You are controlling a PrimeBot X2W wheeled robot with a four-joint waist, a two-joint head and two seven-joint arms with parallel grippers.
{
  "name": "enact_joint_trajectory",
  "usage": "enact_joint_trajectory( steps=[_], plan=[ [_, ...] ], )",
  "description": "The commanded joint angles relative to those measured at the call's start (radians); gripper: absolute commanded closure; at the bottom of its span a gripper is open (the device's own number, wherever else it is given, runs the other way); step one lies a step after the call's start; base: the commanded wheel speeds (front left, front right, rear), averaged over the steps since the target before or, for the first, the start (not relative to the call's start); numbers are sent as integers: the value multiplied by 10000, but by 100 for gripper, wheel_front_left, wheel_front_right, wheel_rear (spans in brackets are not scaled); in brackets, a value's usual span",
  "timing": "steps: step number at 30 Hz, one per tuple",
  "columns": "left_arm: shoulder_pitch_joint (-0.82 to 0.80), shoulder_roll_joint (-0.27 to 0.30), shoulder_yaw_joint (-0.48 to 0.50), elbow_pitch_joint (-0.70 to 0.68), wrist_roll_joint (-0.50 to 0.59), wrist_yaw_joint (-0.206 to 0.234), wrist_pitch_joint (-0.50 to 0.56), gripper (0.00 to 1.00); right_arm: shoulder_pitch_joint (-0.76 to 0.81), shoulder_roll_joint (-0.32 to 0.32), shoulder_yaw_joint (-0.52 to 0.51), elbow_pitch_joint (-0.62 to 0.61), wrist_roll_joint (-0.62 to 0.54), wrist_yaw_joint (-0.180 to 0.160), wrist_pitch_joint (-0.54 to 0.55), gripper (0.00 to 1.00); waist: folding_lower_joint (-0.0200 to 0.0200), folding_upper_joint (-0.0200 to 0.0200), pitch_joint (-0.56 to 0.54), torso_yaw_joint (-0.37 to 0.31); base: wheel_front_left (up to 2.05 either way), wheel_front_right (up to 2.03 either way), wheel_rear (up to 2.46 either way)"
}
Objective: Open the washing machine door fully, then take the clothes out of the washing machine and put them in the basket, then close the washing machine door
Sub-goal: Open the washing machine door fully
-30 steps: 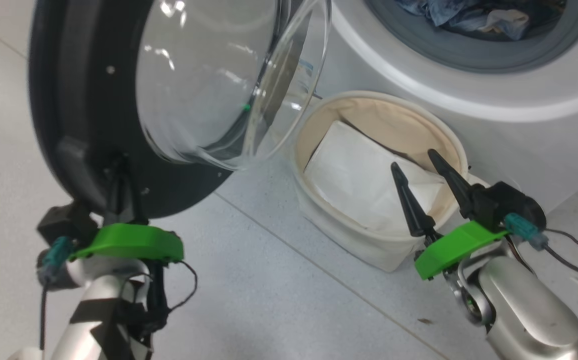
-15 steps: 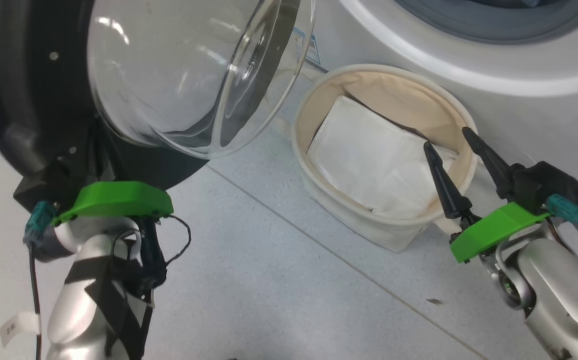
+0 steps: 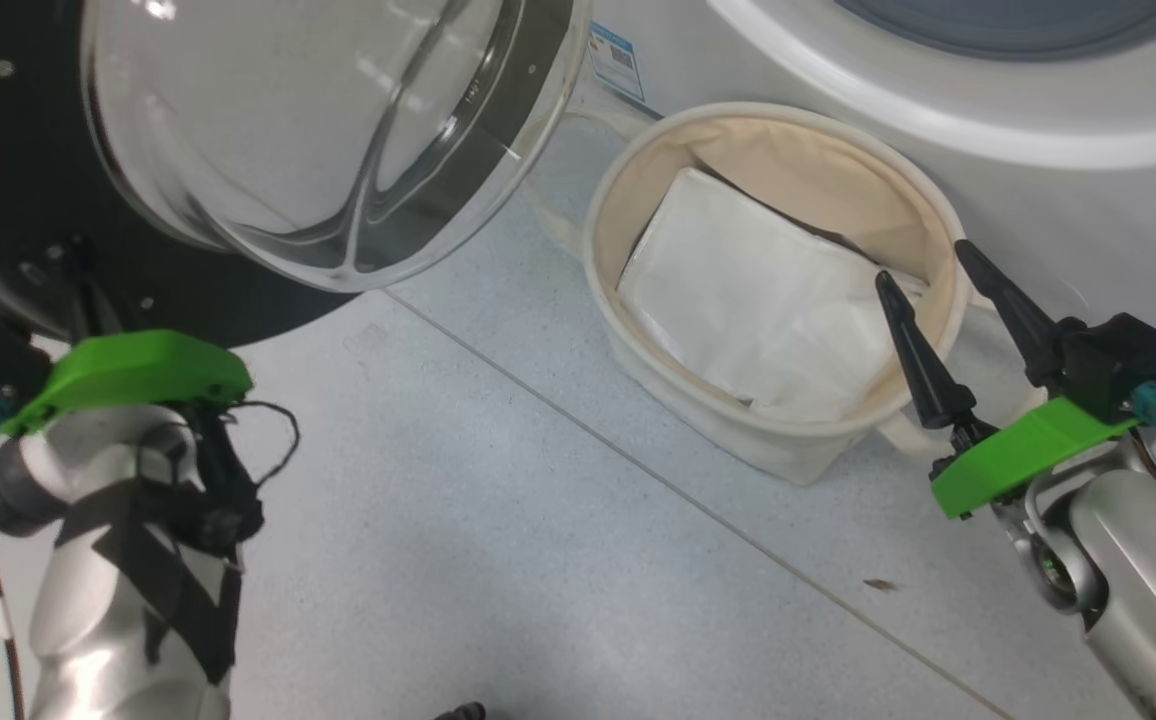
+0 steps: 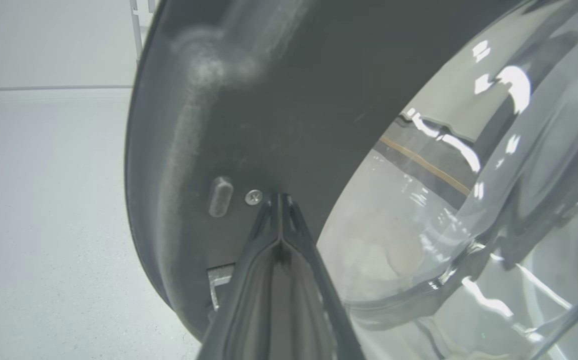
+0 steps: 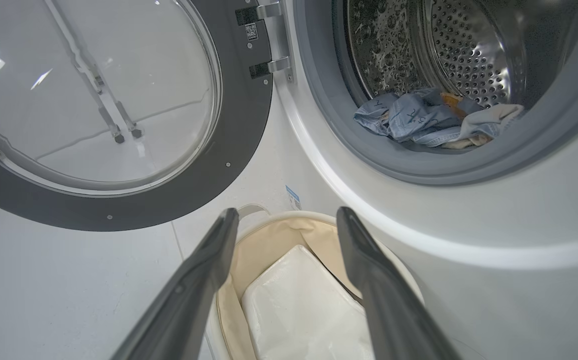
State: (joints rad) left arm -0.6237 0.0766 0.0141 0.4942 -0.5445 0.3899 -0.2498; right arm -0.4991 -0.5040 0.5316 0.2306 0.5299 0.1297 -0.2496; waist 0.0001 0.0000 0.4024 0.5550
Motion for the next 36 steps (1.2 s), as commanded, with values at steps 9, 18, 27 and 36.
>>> enact_joint_trajectory(
  steps=[9, 18, 27, 36],
  plan=[
    [-671, 541, 1370, 486, 436, -263, -118, 100, 183, -205, 32, -307, 93, 10, -116, 0, -1, 0, -39, -26, 0, 0, 0],
    [-574, 195, 1793, 868, 1150, -1520, -119, 0, 774, 344, -564, -258, 27, 10, -120, 0, -1, 0, -938, -146, 0, 0, 0],
    [42, 143, 1131, 1520, 2141, -2591, -119, 0, 2205, 1457, -2008, -435, -402, 10, -121, 0, -1, 0, -2487, -476, 0, 0, 0],
    [1237, 615, 823, 613, 2795, -3001, -120, 0, 2966, 2432, -2419, -669, -876, 10, -121, 0, -1, 0, -3410, -2038, 0, 0, 0]
  ],
)
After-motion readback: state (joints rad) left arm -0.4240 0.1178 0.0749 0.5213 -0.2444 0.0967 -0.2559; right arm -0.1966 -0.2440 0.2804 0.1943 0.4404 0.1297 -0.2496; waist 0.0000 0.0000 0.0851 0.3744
